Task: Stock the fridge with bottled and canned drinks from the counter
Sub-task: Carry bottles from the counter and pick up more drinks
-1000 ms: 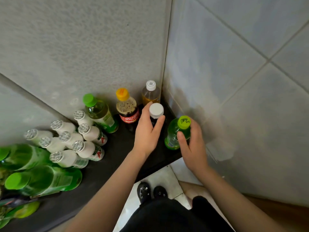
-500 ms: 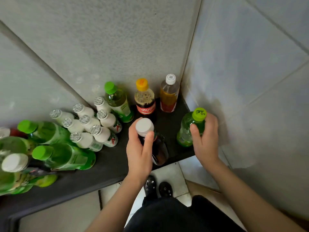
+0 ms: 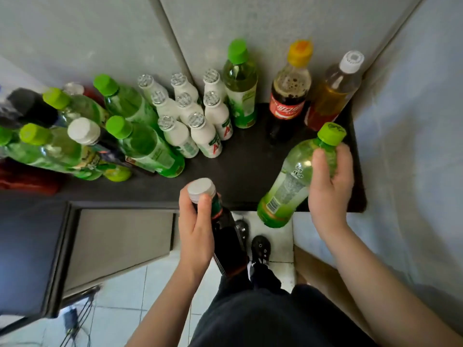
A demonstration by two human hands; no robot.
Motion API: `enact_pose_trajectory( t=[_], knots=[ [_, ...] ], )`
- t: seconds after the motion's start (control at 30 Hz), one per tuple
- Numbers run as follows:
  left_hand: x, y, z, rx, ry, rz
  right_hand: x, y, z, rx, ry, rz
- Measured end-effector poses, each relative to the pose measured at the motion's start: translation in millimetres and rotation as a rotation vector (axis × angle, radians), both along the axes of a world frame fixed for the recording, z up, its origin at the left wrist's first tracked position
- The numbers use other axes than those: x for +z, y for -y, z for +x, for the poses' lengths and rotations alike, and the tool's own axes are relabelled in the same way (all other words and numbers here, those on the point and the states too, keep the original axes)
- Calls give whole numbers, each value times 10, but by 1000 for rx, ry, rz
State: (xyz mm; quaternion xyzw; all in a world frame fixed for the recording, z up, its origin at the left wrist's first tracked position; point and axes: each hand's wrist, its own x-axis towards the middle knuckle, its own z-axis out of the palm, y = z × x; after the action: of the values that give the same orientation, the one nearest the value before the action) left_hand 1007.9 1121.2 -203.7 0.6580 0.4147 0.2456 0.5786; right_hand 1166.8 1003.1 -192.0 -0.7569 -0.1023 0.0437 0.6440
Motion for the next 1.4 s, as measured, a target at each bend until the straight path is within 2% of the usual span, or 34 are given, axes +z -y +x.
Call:
enact_pose_trajectory(
  t=[0.23, 0.37, 0.43, 0.7, 0.97, 1.17, 1.4],
  knots=[
    [-13, 108, -482, 188, -52, -125, -103, -147, -330, 188, -275, 7],
    [38, 99, -774, 253, -47, -118, -200, -231, -556, 333, -499, 14],
    [42, 81, -964, 300, -31, -117, -209, -332, -695, 427, -528, -2],
    [147, 183, -2159, 551, 47, -48, -100, -741, -1797, 863, -348, -95],
    [184, 1006, -4288, 885, 19, 62, 95, -740, -3950, 1231, -187, -38],
    [248, 1855, -5896, 1177, 15, 140, 135, -378, -5714, 1461, -218, 49],
    [298, 2889, -7156, 1576, 19, 210, 194, 128, -7328, 1754, -234, -65]
  ],
)
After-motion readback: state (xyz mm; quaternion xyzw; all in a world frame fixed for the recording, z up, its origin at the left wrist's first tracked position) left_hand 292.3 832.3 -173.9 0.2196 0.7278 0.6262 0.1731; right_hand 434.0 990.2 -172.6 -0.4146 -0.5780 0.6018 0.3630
